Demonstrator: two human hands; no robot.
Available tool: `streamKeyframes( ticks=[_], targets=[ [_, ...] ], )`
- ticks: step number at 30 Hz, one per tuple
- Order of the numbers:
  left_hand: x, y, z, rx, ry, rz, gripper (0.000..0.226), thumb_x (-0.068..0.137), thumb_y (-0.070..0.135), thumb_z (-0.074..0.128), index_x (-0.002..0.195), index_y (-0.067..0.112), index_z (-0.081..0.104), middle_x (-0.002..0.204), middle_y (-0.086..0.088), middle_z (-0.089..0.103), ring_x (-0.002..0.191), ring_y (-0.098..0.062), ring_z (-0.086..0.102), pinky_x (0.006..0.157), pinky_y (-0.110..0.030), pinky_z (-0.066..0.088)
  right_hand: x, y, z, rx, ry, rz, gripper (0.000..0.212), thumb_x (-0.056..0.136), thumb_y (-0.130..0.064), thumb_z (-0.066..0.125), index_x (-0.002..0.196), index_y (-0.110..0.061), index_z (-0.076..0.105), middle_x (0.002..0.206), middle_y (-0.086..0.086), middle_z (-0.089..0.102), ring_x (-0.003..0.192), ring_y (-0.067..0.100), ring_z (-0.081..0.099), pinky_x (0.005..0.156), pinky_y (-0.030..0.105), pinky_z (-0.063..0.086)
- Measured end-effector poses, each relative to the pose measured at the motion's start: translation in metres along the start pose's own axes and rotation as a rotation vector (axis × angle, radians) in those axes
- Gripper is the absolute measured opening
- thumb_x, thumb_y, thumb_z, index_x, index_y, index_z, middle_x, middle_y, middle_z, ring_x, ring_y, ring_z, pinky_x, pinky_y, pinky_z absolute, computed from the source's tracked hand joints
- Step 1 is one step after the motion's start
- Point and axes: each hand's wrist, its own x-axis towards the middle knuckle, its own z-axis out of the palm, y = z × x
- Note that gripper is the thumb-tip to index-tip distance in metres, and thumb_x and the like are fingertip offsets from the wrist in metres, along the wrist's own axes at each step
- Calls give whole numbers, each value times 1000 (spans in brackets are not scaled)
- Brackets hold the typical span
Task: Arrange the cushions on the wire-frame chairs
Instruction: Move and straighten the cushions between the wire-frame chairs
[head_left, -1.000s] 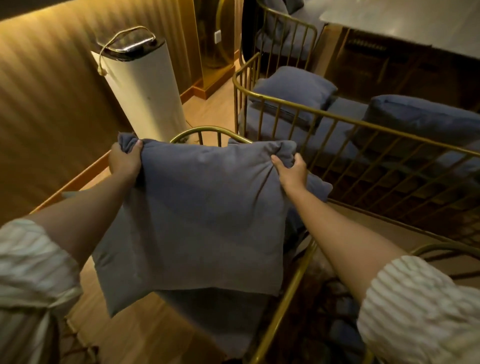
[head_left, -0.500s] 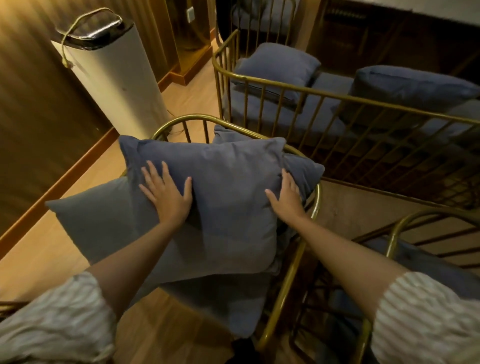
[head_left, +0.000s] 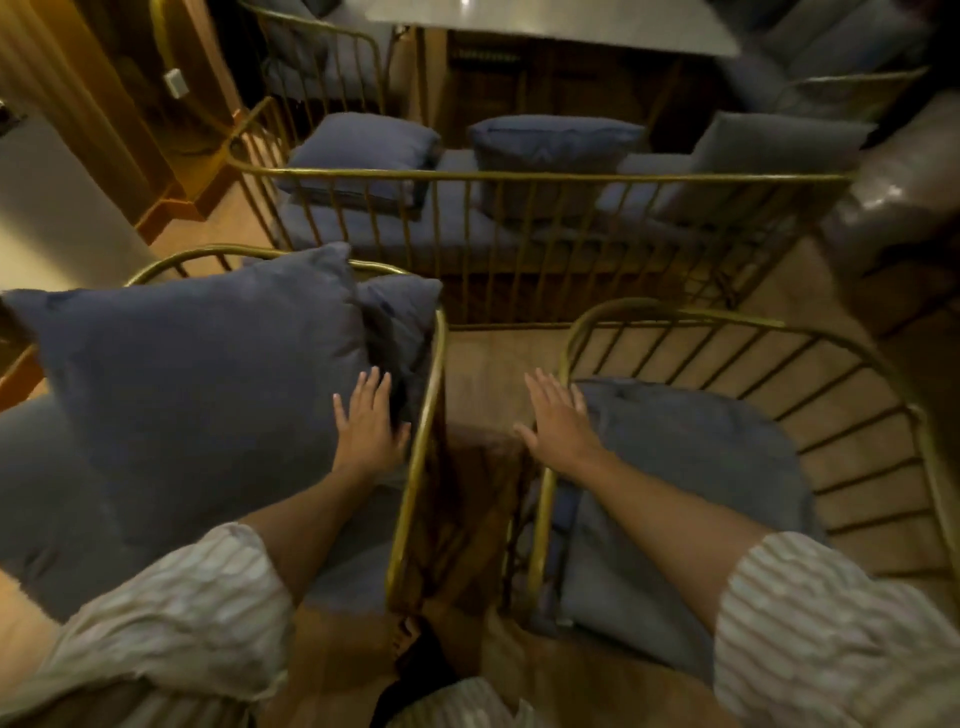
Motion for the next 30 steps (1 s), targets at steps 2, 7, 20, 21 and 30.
streamKeyframes(
  ticks=[2, 7, 20, 21, 30],
  targets=[
    [-14, 46, 18, -3, -18, 71, 78, 92, 32, 54, 155, 10, 14, 165, -7, 7, 152, -21, -1, 120, -54, -4, -48, 44, -3, 34, 17, 73, 77, 102, -46, 45, 161, -15, 8, 171, 6, 6, 158, 23, 4, 125, 48, 0],
    [-42, 165, 69, -7, -68, 206, 78, 92, 33, 55, 155, 12, 15, 164, -6, 11, 152, -22, 3, 120, -54, -1, -169, 164, -5, 48, 15, 340, 77, 102, -47, 44, 162, -15, 6, 171, 6, 5, 157, 22, 5, 125, 49, 4],
    [-100, 287, 191, -28, -317, 288, 70, 94, 38, 52, 152, 18, 21, 162, -5, 17, 150, -27, 11, 119, -56, 3, -315, 319, 28, 363, -53, 708, 77, 101, -41, 50, 160, -7, 12, 166, 14, 20, 153, 34, 21, 122, 49, 23],
    [-101, 286, 197, -20, -333, 262, 69, 94, 38, 53, 152, 18, 21, 162, -5, 18, 150, -27, 11, 119, -55, 3, -313, 323, 33, 400, -68, 728, 78, 101, -40, 51, 160, -7, 12, 166, 13, 21, 152, 34, 22, 122, 50, 24],
    [-39, 283, 253, 106, -508, 208, 67, 91, 35, 57, 148, 15, 28, 156, -10, 28, 144, -32, 27, 119, -52, 18, -287, 330, 106, 723, 1, 925, 51, 101, -24, 54, 145, -3, 42, 142, 20, 52, 132, 41, 50, 106, 47, 44]
  ],
)
